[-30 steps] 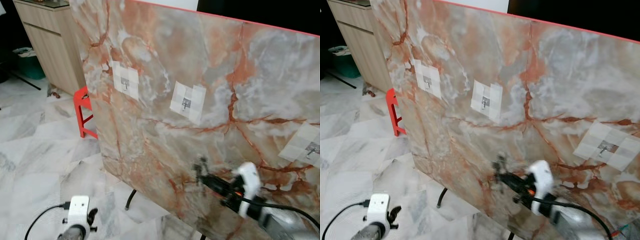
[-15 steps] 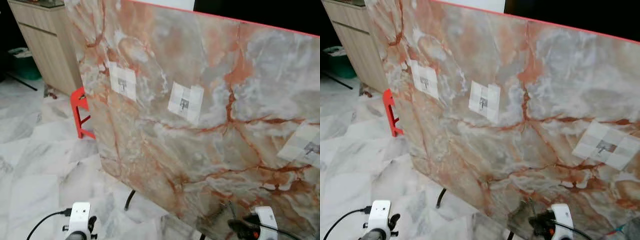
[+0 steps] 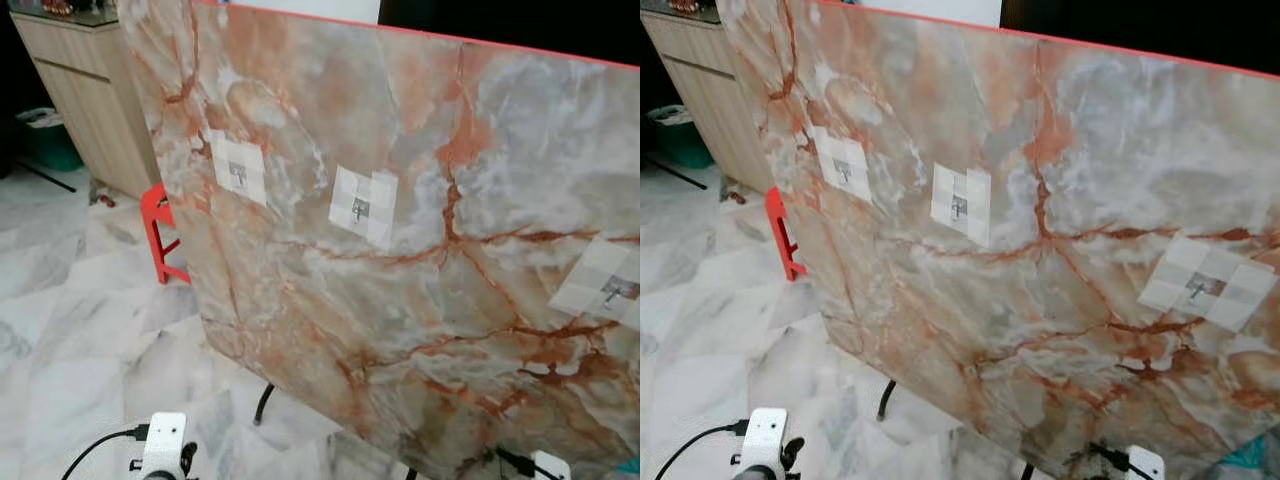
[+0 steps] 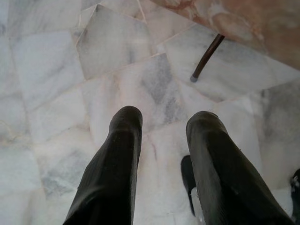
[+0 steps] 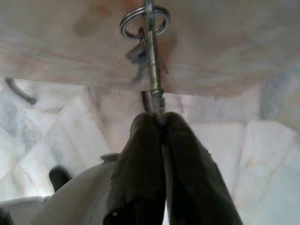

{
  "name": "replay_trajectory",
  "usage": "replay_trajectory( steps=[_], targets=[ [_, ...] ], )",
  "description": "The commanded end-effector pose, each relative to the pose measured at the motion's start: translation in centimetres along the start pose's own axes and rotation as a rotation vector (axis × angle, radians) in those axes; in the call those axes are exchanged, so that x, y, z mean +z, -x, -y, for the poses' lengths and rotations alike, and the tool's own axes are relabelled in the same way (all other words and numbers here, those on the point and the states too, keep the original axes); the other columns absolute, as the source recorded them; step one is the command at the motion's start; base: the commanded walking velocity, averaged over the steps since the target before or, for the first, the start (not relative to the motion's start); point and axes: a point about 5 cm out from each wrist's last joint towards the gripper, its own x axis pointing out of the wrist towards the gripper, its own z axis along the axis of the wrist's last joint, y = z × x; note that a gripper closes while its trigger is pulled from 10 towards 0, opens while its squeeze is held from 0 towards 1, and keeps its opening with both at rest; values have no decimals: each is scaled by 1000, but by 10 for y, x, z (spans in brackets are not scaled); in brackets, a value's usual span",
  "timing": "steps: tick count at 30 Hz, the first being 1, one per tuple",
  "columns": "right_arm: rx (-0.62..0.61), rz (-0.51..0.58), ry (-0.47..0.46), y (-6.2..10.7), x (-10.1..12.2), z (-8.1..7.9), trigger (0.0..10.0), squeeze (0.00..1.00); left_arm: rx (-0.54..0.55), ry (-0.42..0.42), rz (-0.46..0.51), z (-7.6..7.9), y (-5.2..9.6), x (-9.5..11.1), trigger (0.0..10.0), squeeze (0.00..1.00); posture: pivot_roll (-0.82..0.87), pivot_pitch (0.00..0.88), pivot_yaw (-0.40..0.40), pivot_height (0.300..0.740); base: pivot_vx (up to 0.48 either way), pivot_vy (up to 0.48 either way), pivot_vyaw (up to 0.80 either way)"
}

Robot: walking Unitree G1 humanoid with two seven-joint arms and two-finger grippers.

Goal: Hang keys on a hook

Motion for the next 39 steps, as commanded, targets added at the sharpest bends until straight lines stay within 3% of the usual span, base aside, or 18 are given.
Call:
replay_trajectory(
  steps=[1, 6, 16, 29, 39],
  targets=[
    [-67, 12, -51, -1, -2, 1, 10000, 0, -9, 14, -70, 3, 3, -13, 10000, 0, -153, 0, -9, 740, 0, 0, 0],
    [-54, 50, -72, -4, 4, -7, 10000, 0, -3, 26, -97, 1, 5, -20, 10000, 0, -146, 0, -10, 740, 0, 246, 0],
    [-63, 72, -64, -4, 10, -5, 10000, 0, -4, 27, -140, 0, 9, -30, 10000, 0, -140, 0, -15, 740, 0, 377, 0],
    [-73, 114, -86, -6, 15, -10, 10000, 0, 12, 34, -222, -16, 16, -48, 10000, 0, -126, 0, -18, 740, 0, 378, 0],
    [-69, 146, -109, -7, 25, -11, 10000, 0, 1, 34, -228, -16, 17, -50, 10000, 0, -129, 0, -14, 740, 0, 380, 0]
  ],
)
